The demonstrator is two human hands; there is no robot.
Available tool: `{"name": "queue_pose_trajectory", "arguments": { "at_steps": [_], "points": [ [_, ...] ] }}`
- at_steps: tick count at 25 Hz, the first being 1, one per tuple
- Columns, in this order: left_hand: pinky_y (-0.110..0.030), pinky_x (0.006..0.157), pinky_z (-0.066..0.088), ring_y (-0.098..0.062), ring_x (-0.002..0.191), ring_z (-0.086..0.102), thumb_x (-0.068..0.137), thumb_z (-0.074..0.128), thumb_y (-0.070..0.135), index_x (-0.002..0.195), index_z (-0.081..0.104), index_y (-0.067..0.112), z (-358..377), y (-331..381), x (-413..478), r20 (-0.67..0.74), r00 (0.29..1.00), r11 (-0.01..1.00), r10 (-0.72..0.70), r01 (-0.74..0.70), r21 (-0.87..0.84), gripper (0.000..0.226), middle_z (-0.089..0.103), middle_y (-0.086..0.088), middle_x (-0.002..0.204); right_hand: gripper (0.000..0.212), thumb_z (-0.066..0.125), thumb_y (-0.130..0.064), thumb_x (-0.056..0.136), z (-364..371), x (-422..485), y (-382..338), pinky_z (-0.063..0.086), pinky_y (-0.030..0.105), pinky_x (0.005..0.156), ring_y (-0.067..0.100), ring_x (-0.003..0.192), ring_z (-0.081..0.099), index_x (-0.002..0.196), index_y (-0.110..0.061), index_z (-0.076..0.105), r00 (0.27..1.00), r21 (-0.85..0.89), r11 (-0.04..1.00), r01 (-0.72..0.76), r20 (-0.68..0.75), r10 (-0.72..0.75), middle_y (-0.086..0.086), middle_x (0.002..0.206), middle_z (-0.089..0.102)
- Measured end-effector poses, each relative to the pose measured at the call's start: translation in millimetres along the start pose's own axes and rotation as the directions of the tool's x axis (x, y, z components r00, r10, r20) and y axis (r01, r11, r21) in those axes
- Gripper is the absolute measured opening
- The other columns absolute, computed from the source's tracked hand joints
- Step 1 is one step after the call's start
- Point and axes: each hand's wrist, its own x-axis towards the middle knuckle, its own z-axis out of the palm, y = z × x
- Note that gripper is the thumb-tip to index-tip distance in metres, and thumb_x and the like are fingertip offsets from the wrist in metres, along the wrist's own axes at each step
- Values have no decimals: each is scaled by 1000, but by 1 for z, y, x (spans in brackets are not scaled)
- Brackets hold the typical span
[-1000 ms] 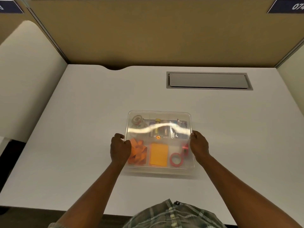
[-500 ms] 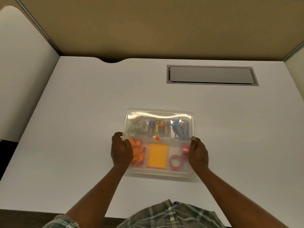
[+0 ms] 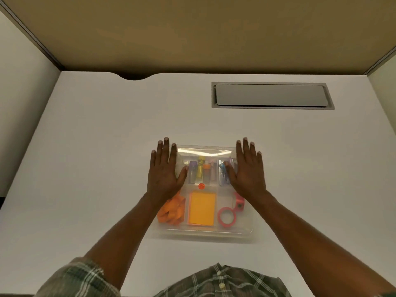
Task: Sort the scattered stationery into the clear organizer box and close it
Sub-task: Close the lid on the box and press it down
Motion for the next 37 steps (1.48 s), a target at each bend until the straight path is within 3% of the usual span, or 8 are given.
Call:
{"name": "queue_pose_trajectory", "arguments": {
  "at_steps": [5,14,19,23,37],
  "points": [
    [-46,124,8,-25,154,-5,95,31,65,158,4,13,20,-15,7,33,998,997,49,-50,57,86,-2,-11,167,84,29,-68,95,22,5,10,8,50,124,24,154,-10,159,-19,3,996,-49,995,85,26,-83,6,167,-6],
    [-55,122,9,-30,153,-8,95,34,62,158,3,14,9,-7,-2,20,998,996,56,-57,64,85,-8,-13,166,86,23,-70,94,10,-2,2,5,59,121,29,153,-13,159,-19,0,998,-123,991,52,50,-47,9,166,-11],
    [-59,121,2,-37,152,-5,86,33,78,158,8,18,14,5,-79,30,1000,998,6,-8,61,97,-5,-15,166,95,34,-77,88,19,-78,-16,8,63,119,38,153,-7,159,-19,7,990,-68,988,136,33,-134,13,167,-5],
    [-62,120,5,-40,152,-3,76,40,87,158,11,15,25,8,-110,60,998,993,3,-11,122,113,-3,-19,165,103,38,-83,81,32,-119,-19,10,68,116,42,152,-4,158,-21,12,982,-173,969,177,101,-161,16,166,-2],
    [-60,120,7,-37,153,-4,71,41,91,158,8,19,5,-25,-86,97,994,995,-42,32,99,118,-4,-14,166,102,33,-85,82,36,-90,-57,10,68,117,42,152,-5,159,-22,9,978,-126,977,172,144,-154,16,166,-3]
  ]
}}
